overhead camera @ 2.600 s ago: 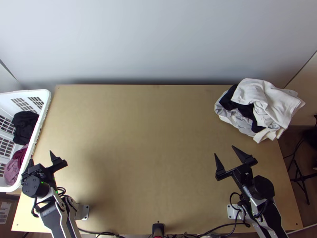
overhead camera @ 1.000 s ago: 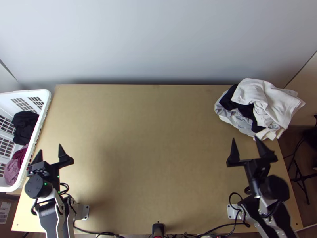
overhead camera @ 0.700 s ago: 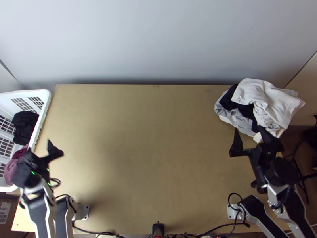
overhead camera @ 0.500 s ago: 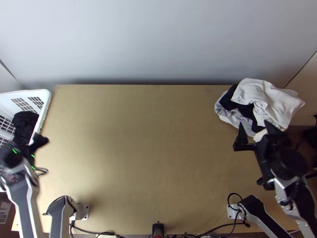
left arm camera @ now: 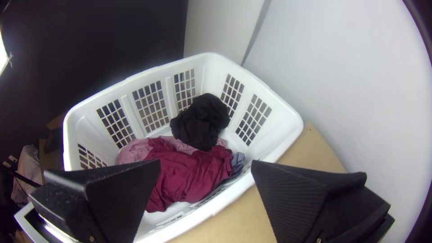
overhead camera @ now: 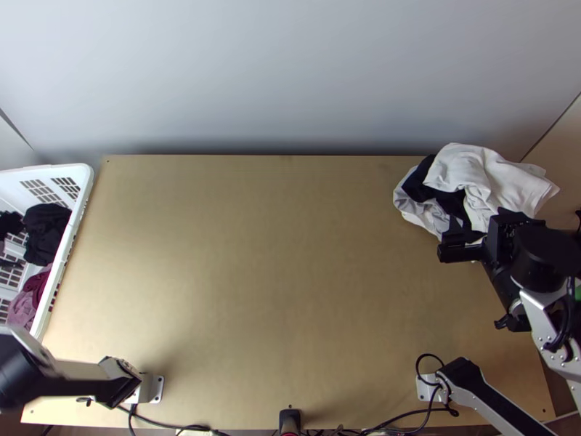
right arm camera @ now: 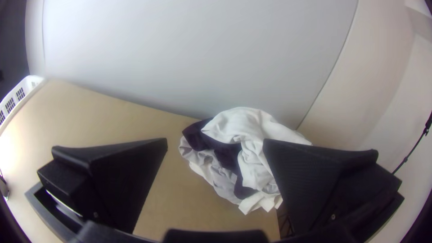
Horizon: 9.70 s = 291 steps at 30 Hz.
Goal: Fold the t-shirt
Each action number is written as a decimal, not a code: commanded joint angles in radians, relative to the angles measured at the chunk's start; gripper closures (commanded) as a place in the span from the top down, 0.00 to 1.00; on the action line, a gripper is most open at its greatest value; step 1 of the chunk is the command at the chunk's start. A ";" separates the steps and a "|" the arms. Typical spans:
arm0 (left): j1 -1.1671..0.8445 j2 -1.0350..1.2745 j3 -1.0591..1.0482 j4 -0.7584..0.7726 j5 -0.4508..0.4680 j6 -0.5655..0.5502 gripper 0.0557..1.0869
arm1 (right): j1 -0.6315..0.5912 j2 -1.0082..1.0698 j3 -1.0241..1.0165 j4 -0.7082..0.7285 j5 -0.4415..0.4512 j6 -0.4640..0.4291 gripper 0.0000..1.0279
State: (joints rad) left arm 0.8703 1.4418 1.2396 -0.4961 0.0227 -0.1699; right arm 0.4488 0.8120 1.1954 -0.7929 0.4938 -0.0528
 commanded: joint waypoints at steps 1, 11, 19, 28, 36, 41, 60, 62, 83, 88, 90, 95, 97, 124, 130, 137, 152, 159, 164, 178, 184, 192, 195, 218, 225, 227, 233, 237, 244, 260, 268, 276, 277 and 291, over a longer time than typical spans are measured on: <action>0.061 0.376 0.299 -0.093 0.006 -0.016 0.95 | 0.007 0.069 0.104 -0.118 0.002 -0.019 0.96; 0.110 0.804 0.534 -0.211 -0.013 0.013 0.95 | 0.041 0.145 0.167 -0.229 0.000 -0.073 0.96; 0.119 1.008 0.641 -0.174 -0.090 0.038 0.95 | 0.045 0.199 0.196 -0.266 -0.001 -0.101 0.96; 0.098 1.181 0.752 -0.174 -0.102 0.001 0.92 | 0.059 0.216 0.228 -0.364 -0.035 -0.136 0.94; 0.079 1.253 0.758 -0.157 -0.138 -0.014 0.83 | 0.057 0.219 0.221 -0.376 -0.035 -0.153 0.94; 0.076 1.263 0.762 -0.122 -0.165 -0.011 0.56 | 0.051 0.217 0.196 -0.376 -0.035 -0.153 0.94; 0.096 0.769 0.764 -0.243 0.006 -0.102 0.04 | 0.051 0.220 0.178 -0.371 -0.080 -0.154 0.94; 0.096 0.690 0.764 -0.252 0.008 -0.111 0.04 | 0.050 0.219 0.184 -0.371 -0.086 -0.154 0.94; 0.072 -0.057 0.814 0.111 0.128 -0.226 0.04 | 0.051 0.107 0.185 -0.393 -0.139 -0.154 0.94; 0.032 -0.106 0.865 0.136 0.289 -0.229 0.04 | 0.050 0.070 0.174 -0.394 -0.139 -0.153 0.94; -0.002 -0.130 0.867 0.149 0.356 -0.229 0.04 | 0.047 0.059 0.174 -0.394 -0.141 -0.153 0.94; -0.151 -0.196 0.860 0.116 0.442 -0.229 0.04 | 0.033 0.044 0.174 -0.393 -0.141 -0.151 0.94; -0.266 -0.222 0.856 0.050 0.442 -0.229 0.04 | 0.025 0.036 0.173 -0.393 -0.141 -0.151 0.94; -1.620 -0.265 0.327 -0.213 0.256 -0.233 0.04 | -0.139 -0.011 0.176 -0.396 -0.182 -0.139 0.94; -1.780 -0.193 0.239 -0.157 0.256 -0.218 0.04 | -0.168 -0.013 0.173 -0.404 -0.199 -0.133 0.94; -1.967 -0.034 0.273 -0.116 0.258 -0.203 0.04 | -0.186 -0.013 0.162 -0.405 -0.208 -0.128 0.94; -2.005 0.035 0.291 -0.168 0.266 -0.166 0.95 | -0.133 0.003 0.115 -0.394 -0.227 -0.124 0.96; -1.731 -0.058 0.271 -0.236 0.266 -0.134 0.95 | 0.007 0.150 0.095 -0.351 -0.258 -0.159 0.95; -1.544 -0.089 0.261 -0.282 0.266 -0.100 0.95 | 0.073 0.326 0.116 -0.261 -0.390 -0.159 0.96; -1.186 -0.161 0.023 -0.308 0.264 -0.071 0.95 | 0.234 0.843 0.228 0.040 -0.630 -0.085 0.95; -1.116 -0.193 -0.058 -0.305 0.263 -0.069 0.95 | 0.312 0.994 0.265 0.116 -0.655 -0.059 0.93; -1.082 -0.205 -0.114 -0.309 0.260 -0.065 0.95 | 0.352 1.159 0.365 0.121 -0.704 -0.041 0.90; -1.080 -0.202 -0.115 -0.314 0.258 -0.052 0.95 | 0.360 1.208 0.400 0.121 -0.712 -0.038 0.90; -1.248 -0.192 -0.086 -0.397 0.261 0.000 0.95 | 0.280 1.225 0.487 0.118 -0.739 -0.053 0.03; -1.357 -0.172 -0.083 -0.415 0.263 0.024 0.95 | 0.149 1.185 0.586 0.077 -0.739 -0.058 0.03; -1.383 -0.166 -0.091 -0.417 0.261 0.027 0.95 | 0.113 1.173 0.602 0.064 -0.739 -0.059 0.03; -1.403 -0.129 -0.106 -0.404 0.261 0.040 0.95 | -0.002 1.132 0.632 0.029 -0.739 -0.079 0.03; -1.396 -0.103 -0.124 -0.389 0.260 0.061 0.95 | -0.073 1.110 0.633 -0.002 -0.739 -0.097 0.03; -1.311 -0.086 -0.184 -0.334 0.256 0.110 0.95 | -0.163 1.078 0.602 -0.014 -0.739 -0.119 0.03; -1.203 -0.017 -0.276 -0.193 0.214 0.159 0.95 | -0.288 1.010 0.569 -0.032 -0.739 -0.142 0.03; -1.200 0.065 -0.298 -0.127 0.180 0.161 0.87 | -0.302 0.978 0.537 -0.037 -0.739 -0.148 0.03; -1.200 0.143 -0.301 -0.102 0.177 0.173 0.39 | -0.309 0.955 0.523 -0.037 -0.739 -0.153 0.03; -1.200 0.149 -0.301 -0.102 0.177 0.175 0.35 | -0.311 0.952 0.521 -0.037 -0.739 -0.153 0.03; -1.139 -0.037 -0.180 -0.130 0.178 0.184 0.03 | -0.298 0.915 0.543 -0.040 -0.739 -0.151 0.03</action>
State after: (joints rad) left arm -0.3111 1.5116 0.9676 -0.5995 0.2005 0.0124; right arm 0.1394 1.7481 1.7153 -0.8310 -0.2451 -0.2070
